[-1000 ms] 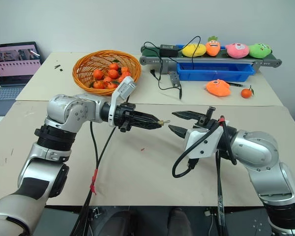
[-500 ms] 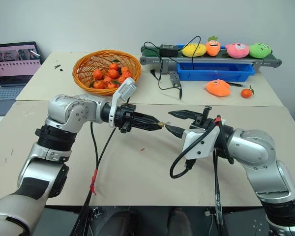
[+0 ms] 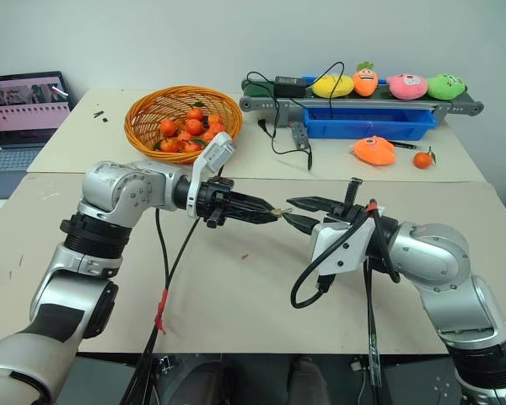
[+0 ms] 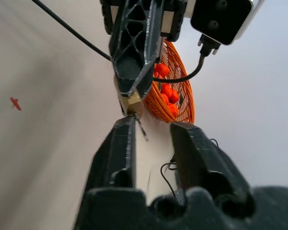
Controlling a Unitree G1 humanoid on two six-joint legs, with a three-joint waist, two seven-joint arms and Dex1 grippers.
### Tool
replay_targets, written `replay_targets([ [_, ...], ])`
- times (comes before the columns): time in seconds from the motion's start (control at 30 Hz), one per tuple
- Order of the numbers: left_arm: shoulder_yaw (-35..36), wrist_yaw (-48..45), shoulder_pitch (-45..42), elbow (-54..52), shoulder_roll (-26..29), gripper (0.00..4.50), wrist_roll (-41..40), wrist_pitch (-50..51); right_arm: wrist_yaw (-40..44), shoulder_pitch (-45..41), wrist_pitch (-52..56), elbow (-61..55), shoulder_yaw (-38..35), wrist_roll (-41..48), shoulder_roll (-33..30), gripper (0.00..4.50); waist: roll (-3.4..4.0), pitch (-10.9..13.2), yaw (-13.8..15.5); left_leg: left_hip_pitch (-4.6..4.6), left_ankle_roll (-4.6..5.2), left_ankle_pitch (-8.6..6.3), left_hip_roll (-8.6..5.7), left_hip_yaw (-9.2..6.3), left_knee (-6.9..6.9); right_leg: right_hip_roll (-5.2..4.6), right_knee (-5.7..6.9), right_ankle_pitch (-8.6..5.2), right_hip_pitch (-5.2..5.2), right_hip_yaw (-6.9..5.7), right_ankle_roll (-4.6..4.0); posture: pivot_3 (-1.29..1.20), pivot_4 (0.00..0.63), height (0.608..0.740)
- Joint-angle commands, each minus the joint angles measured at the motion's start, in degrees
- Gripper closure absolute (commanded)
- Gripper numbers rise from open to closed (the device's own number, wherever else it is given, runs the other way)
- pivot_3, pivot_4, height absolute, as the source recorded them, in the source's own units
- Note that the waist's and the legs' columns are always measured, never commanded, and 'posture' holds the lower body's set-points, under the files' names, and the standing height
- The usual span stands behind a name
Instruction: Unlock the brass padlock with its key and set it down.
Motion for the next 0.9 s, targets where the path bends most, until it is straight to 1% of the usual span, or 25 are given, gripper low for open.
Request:
replay_targets([
  [0.03, 0.39, -0.41, -1.66, -0.26, 0.10, 3.69, -0.38, -0.63, -0.68, -0.71, -0.76, -1.04, -1.15, 0.99, 0.49, 4.45, 0.00, 0.00, -0.01, 0.00, 0.00, 0.00, 0.00, 0.00, 0.00, 0.00, 0.00, 0.00, 0.00, 0.00, 0.00, 0.00, 0.150, 0.740],
  [0.3, -0.05, -0.94, -1.89, 0.01, 0.37, 3.69, 0.34, -1.96, -0.26, -1.13, 0.03, -0.94, -1.07, 1.37, 0.99, 4.45, 0.00, 0.00, 0.00, 0.00, 0.00, 0.00, 0.00, 0.00, 0.00, 0.00, 0.00, 0.00, 0.00, 0.00, 0.00, 0.00, 0.150, 0.740],
  [0.43, -2.55, -2.71, -1.23, -1.92, 1.27, 3.69, 3.52, -7.99, 0.86, -1.85, 3.06, -1.09, -1.07, 3.87, 1.23, 4.45, 0.00, 0.00, 0.00, 0.00, 0.00, 0.00, 0.00, 0.02, 0.00, 0.00, 0.00, 0.00, 0.00, 0.00, 0.00, 0.00, 0.150, 0.740],
  [0.57, -4.76, -4.50, -0.75, -5.16, 1.89, 3.69, 6.14, -14.26, 2.57, -2.98, 9.17, -1.54, -0.88, 8.36, 1.86, 4.45, 0.00, 0.00, 0.04, 0.00, 0.00, 0.00, 0.00, 0.06, -0.01, 0.00, -0.02, 0.00, 0.01, 0.00, -0.01, 0.00, 0.150, 0.740],
  [0.77, -6.74, -6.29, 0.22, -8.22, 2.66, 3.69, 10.39, -24.28, 4.88, -3.56, 18.01, -3.00, -0.42, 13.57, 1.45, 4.45, 0.00, 0.00, 0.12, 0.00, 0.02, -0.01, 0.00, 0.05, -0.01, 0.00, -0.04, 0.01, 0.02, -0.01, -0.01, 0.00, 0.150, 0.740],
  [0.9, -7.22, -6.80, 1.09, -8.80, 2.88, 3.69, 12.36, -28.06, 5.65, -3.38, 21.16, -3.54, -0.48, 15.31, 1.00, 4.45, 0.00, 0.00, 0.16, -0.01, 0.03, -0.02, 0.00, 0.08, 0.00, 0.00, -0.04, 0.01, 0.02, -0.01, -0.01, 0.00, 0.150, 0.740],
])
